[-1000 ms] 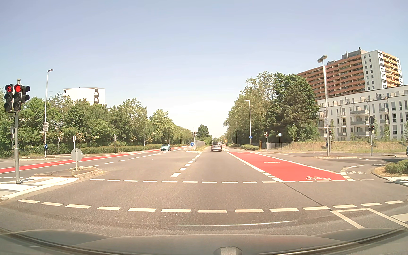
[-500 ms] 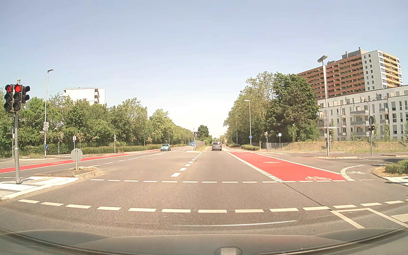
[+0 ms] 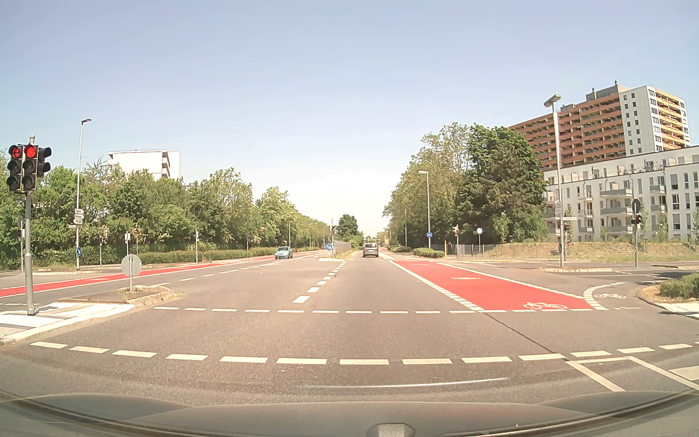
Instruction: Follow the waypoints while adhering to traffic rules and regulations
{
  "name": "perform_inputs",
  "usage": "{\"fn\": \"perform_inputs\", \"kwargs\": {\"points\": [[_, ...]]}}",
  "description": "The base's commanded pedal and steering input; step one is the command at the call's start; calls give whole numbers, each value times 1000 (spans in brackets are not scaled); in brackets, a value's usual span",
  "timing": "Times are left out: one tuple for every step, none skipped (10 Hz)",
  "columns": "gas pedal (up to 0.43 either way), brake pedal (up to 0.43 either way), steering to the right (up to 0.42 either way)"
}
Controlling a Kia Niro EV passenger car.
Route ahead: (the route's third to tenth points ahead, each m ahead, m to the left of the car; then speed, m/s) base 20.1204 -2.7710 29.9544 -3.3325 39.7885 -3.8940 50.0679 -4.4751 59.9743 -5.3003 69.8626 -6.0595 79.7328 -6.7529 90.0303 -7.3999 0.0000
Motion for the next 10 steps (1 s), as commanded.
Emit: {"fn": "perform_inputs", "kwargs": {"points": [[0, 366, 4], [0, 366, 4], [0, 372, 4], [0, 372, 4], [0, 366, 4], [0, 372, 4], [0, 372, 4], [0, 372, 4], [0, 372, 5], [0, 372, 5]]}}
